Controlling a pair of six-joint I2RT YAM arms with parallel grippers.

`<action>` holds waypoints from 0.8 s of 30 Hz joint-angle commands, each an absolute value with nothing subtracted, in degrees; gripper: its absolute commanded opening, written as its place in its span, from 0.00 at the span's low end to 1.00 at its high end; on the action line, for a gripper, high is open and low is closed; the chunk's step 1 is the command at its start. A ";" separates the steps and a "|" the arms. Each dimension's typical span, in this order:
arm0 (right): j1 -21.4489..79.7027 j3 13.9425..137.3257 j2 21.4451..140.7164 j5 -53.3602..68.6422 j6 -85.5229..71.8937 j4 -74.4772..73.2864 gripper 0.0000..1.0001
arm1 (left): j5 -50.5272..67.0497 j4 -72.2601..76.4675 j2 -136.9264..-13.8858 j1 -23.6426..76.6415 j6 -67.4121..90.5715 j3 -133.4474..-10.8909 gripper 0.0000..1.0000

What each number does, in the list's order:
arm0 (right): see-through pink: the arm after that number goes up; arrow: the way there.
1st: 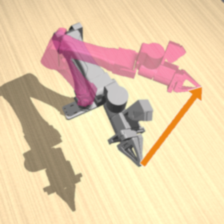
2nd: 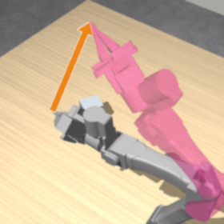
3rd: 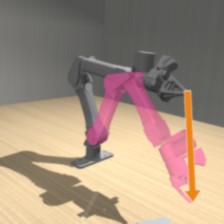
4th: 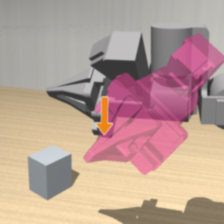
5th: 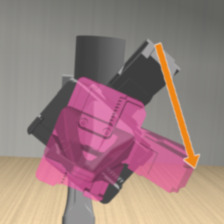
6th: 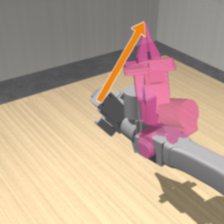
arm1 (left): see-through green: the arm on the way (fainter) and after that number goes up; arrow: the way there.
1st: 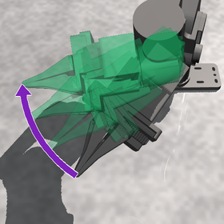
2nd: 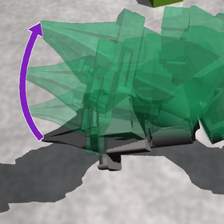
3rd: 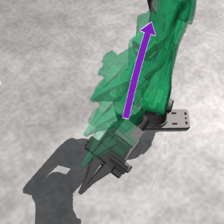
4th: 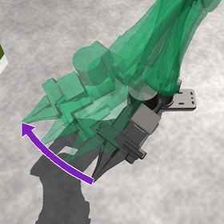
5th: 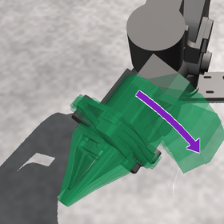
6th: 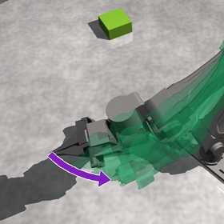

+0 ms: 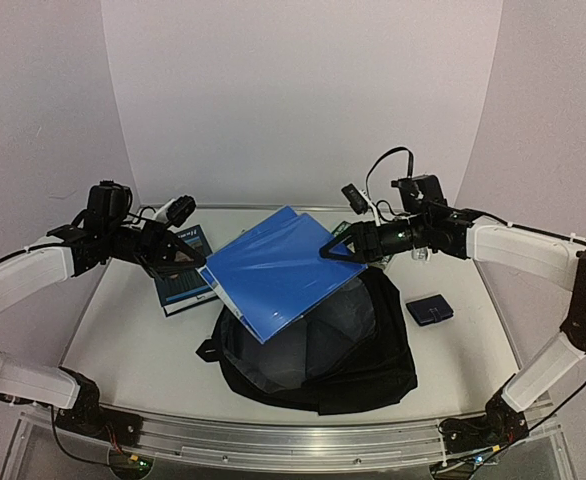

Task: Pack the student bag
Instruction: Pick up the files from the center of the board.

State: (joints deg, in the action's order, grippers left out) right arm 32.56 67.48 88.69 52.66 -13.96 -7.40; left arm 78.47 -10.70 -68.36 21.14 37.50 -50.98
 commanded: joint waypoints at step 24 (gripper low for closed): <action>32.65 55.41 77.52 51.89 -42.34 26.20 0.00 | 56.08 4.53 -67.56 21.88 37.19 -50.50 1.00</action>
State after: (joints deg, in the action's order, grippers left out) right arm 32.65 60.05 83.30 59.95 -28.61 6.68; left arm 69.01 -4.28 -72.05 21.53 37.48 -52.28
